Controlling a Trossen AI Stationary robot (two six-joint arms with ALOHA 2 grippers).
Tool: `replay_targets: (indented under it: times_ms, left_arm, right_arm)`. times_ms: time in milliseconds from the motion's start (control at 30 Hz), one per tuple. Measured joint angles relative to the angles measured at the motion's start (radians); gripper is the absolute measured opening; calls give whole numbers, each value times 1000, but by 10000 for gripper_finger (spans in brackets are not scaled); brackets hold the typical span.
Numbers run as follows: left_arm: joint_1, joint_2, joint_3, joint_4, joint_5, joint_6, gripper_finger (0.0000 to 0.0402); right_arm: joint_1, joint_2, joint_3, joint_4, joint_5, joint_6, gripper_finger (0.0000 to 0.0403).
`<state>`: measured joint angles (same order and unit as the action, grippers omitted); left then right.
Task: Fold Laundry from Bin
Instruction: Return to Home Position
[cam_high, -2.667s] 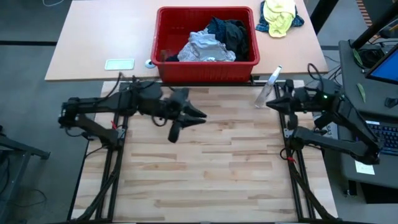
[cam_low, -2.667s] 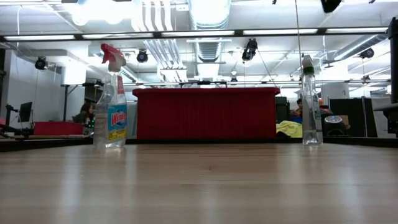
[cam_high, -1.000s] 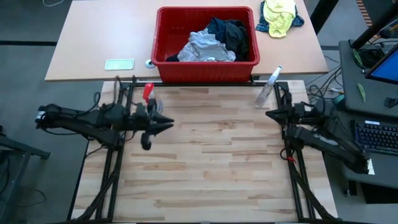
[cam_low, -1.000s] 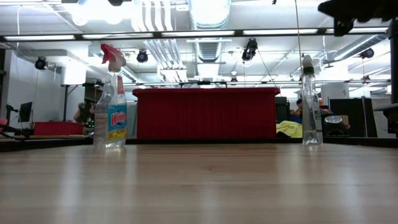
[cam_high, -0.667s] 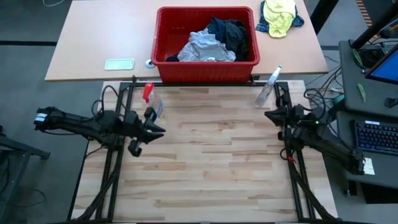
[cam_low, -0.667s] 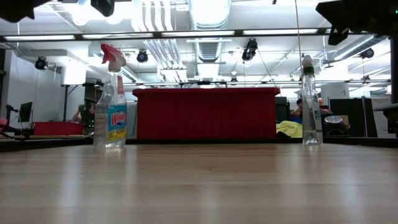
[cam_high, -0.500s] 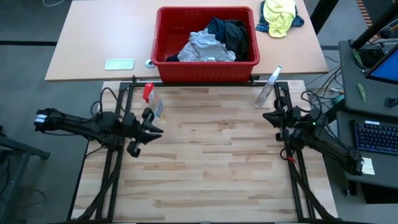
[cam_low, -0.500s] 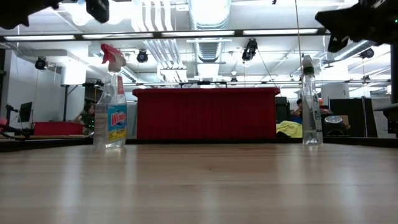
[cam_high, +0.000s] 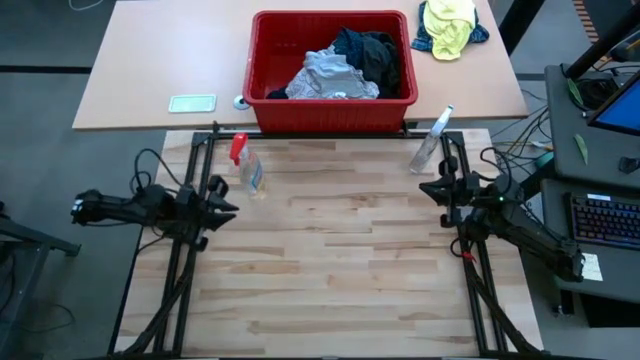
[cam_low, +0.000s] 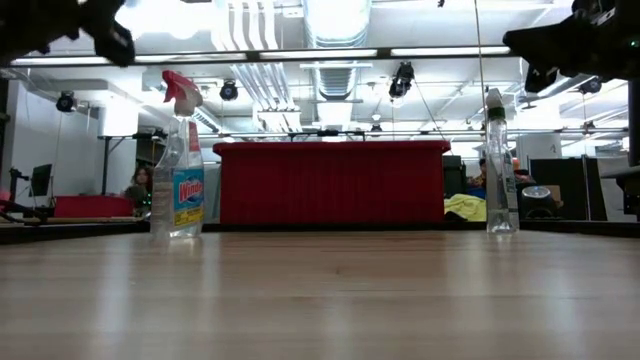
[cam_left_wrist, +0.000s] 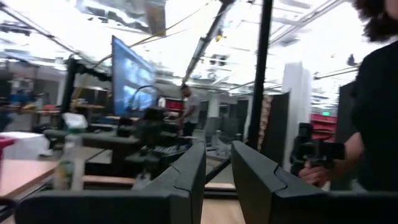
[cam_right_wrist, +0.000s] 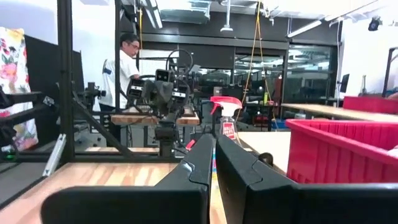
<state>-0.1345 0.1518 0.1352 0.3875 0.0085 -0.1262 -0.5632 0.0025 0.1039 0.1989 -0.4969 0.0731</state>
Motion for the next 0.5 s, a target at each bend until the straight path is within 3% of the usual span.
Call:
replay_targets:
  times_ms: [200, 500]
  left_arm:
    - [0, -147, -109, -22, -49, 15, 61]
    - [0, -121, -118, -157, -213, -16, 62]
  right_arm:
    - [0, 0, -29, 0, 0, -17, 13]
    - [0, -1, -91, 0, 2, -38, 13]
